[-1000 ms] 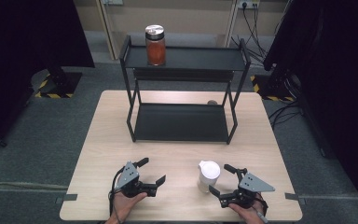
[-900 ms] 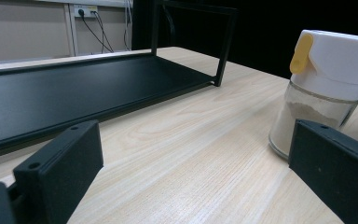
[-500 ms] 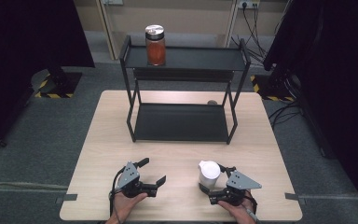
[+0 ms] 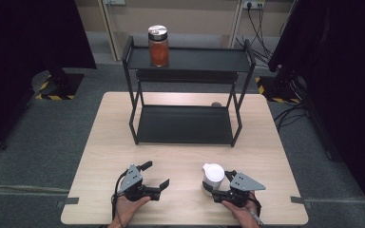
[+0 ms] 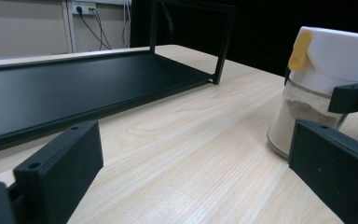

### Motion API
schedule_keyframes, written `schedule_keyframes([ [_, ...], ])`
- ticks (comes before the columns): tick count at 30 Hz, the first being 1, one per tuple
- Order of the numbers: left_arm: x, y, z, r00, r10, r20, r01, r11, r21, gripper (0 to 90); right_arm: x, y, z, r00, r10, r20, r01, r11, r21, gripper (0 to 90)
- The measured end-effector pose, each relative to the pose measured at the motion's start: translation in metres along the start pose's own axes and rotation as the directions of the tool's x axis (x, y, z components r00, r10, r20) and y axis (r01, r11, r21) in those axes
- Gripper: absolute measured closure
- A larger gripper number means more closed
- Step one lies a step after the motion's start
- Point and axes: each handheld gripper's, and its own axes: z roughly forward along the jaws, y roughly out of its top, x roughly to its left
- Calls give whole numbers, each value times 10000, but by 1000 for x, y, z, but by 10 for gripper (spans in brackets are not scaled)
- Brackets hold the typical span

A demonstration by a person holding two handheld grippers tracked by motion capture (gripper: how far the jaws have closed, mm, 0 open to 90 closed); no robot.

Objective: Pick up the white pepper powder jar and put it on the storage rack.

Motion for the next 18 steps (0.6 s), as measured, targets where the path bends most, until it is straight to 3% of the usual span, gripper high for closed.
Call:
schedule_keyframes([
  [18, 0, -2, 2, 10000, -34, 13, 34, 10000, 13, 25, -4, 25, -11, 9996, -35, 270, 50, 9985, -553, 307],
])
